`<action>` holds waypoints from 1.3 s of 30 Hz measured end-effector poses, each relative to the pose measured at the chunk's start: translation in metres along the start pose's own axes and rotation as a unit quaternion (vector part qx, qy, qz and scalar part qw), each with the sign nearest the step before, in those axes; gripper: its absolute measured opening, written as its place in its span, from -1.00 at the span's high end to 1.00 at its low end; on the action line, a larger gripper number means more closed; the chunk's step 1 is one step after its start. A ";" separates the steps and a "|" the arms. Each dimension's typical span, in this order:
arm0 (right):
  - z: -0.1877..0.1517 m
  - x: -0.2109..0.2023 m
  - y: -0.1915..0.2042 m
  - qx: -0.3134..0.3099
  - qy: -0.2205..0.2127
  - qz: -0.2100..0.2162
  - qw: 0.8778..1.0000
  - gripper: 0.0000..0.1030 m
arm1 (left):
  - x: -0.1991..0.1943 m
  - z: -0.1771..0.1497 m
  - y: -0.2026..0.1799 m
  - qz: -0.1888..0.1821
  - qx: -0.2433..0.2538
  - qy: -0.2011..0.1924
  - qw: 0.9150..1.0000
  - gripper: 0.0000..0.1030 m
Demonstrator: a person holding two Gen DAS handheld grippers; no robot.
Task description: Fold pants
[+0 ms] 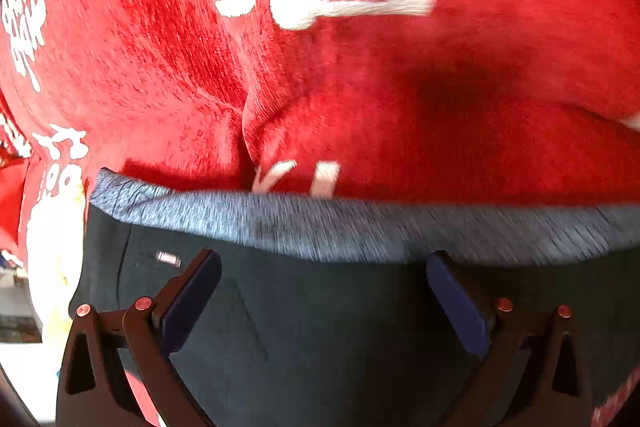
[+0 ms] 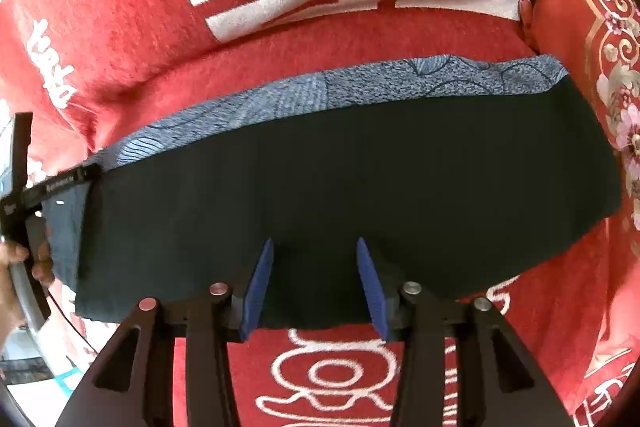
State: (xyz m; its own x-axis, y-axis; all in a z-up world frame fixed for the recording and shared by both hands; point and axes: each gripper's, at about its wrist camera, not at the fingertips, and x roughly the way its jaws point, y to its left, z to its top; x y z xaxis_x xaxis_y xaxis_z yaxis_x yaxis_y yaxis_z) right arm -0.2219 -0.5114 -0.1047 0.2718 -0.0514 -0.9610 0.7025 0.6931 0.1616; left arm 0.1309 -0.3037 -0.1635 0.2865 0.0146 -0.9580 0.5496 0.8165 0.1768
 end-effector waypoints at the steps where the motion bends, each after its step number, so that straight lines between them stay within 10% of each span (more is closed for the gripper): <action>1: -0.005 -0.004 0.002 0.001 0.000 0.002 1.000 0.07 | -0.008 -0.007 -0.003 -0.004 0.009 0.003 1.000 -1.00; 7: -0.028 -0.010 0.009 0.022 0.004 0.008 1.000 0.07 | -0.033 -0.071 -0.012 -0.007 0.050 0.011 0.999 -1.00; 14: -0.041 -0.010 0.021 0.021 0.007 0.008 1.000 0.07 | -0.016 -0.121 0.016 -0.041 -0.013 0.036 0.998 -1.00; 39: -0.072 -0.002 -0.007 0.090 0.030 0.013 0.995 -0.09 | -0.070 -0.096 -0.088 -0.028 0.081 0.035 0.996 -1.00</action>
State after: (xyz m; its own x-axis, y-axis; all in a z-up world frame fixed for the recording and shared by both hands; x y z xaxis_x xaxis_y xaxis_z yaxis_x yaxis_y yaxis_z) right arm -0.2743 -0.4642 -0.1197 0.2552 0.0105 -0.9668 0.8034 0.5540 0.2181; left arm -0.0130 -0.3212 -0.1337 0.1992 0.0165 -0.9798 0.6836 0.7141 0.1510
